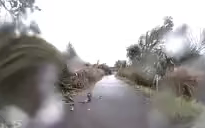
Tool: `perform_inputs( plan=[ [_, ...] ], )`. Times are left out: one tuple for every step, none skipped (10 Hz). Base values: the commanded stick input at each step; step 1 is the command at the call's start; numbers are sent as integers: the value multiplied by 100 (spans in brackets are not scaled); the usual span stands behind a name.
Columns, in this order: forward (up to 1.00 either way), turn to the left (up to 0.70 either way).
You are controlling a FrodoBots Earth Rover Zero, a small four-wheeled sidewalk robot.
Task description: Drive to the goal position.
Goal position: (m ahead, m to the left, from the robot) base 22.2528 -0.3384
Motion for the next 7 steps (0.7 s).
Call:
perform_inputs(
  plan=[
    [85, 0],
    [85, 0],
    [85, 0],
    [85, 0],
    [85, 0],
    [85, 0],
    [85, 0]
  ],
)
